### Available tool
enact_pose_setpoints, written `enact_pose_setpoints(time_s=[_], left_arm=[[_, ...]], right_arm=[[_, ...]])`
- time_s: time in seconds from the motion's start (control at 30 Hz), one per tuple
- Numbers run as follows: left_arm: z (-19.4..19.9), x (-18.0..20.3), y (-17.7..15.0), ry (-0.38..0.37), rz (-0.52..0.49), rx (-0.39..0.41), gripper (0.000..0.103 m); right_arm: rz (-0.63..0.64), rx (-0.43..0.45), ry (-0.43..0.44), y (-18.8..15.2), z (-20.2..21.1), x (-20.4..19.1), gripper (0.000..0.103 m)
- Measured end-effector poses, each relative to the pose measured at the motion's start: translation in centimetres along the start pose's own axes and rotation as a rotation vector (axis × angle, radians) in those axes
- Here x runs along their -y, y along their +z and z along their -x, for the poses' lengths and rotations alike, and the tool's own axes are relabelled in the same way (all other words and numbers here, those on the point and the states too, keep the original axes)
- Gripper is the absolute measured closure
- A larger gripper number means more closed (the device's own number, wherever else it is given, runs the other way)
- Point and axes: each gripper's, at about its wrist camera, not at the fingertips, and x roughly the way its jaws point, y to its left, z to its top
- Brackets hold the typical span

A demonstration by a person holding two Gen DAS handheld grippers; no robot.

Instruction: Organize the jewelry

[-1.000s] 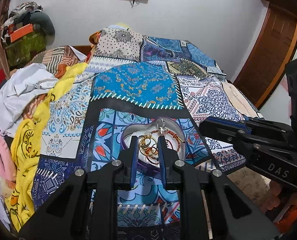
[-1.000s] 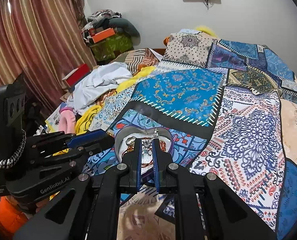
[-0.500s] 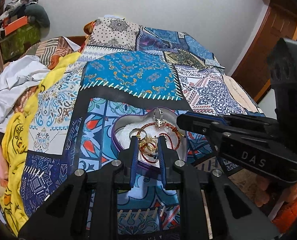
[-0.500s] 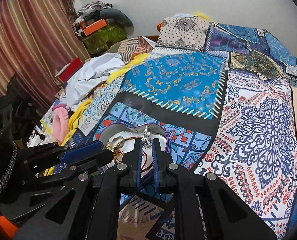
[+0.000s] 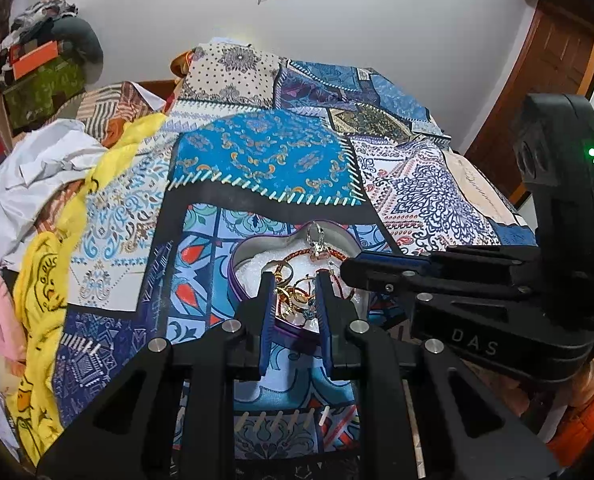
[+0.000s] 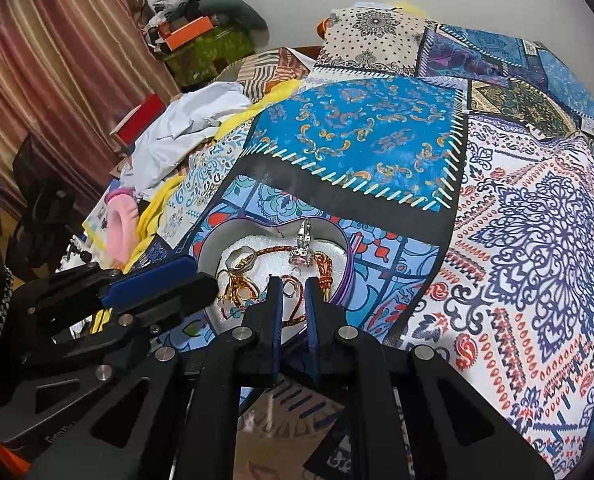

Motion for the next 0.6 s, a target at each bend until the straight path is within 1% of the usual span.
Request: enact_pose_setpoints(time_s=[0.13,0.27,0.37,0.43,0.5,0.57,0.6], left_arm=[[1.5,0.4,0.5,0.012,-0.011,0.029,0.085],[4.2,1.1,1.1,0.028,-0.032,0.086,0.085],[6.9,2.2,1.8,0.044,-0.058,0.152,0.085],[8.6,3.0,2.1,0.058,-0.076,0.198,0.084],[11.0,4.0,2.3,0.074,-0.100,0.263,0.083],[13.5,5.0,2.4,0.082,-0.117,0.334,0.080],[15.0,5.5,2.3,0.085,-0.125,0.375,0.075]], right_arm=[[0.004,0.026,-0.002,0.2,1.6,-0.4,0.093],[0.024,0.097,-0.015,0.5,4.7,-1.1,0.093],[0.052,0.174,-0.034,0.5,7.9,-2.1,0.093],[0.079,0.239,-0.054,0.4,10.4,-2.9,0.093],[0.105,0.316,-0.076,0.0,13.0,-3.9,0.093],[0.122,0.387,-0.090,-0.5,15.4,-4.7,0.092],[0.131,0.437,-0.096,-0.9,17.1,-5.3,0.089]])
